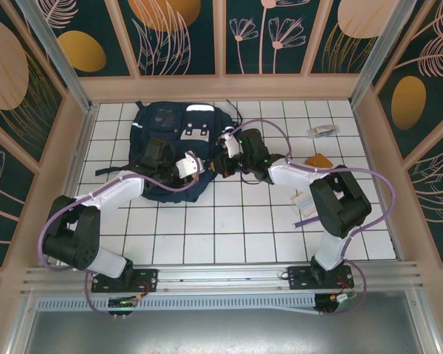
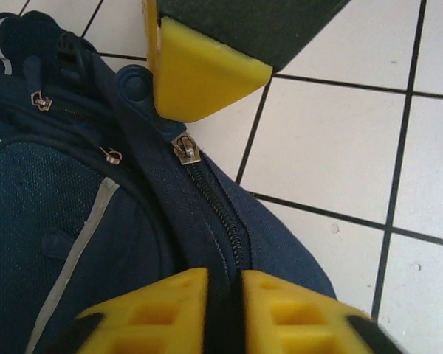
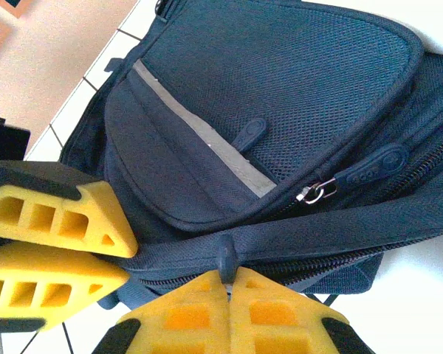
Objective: Pack the student bag
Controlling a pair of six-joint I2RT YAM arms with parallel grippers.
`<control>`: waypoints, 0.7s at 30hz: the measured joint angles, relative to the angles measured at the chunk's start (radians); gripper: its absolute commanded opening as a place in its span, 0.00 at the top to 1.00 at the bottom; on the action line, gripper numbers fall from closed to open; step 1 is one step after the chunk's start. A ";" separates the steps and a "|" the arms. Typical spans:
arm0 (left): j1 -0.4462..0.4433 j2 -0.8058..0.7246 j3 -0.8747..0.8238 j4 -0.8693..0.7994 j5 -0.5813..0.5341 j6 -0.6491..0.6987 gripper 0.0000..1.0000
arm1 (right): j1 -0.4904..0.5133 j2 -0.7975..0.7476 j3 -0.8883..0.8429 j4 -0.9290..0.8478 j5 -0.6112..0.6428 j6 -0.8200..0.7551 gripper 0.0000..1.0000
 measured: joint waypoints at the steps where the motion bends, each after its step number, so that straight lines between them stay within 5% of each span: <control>1: -0.001 0.000 0.000 -0.001 -0.006 -0.003 1.00 | 0.000 0.000 0.000 0.000 0.000 -0.008 1.00; 21: -0.001 -0.051 -0.058 -0.066 0.007 0.118 1.00 | -0.105 0.134 0.015 0.084 0.224 0.135 1.00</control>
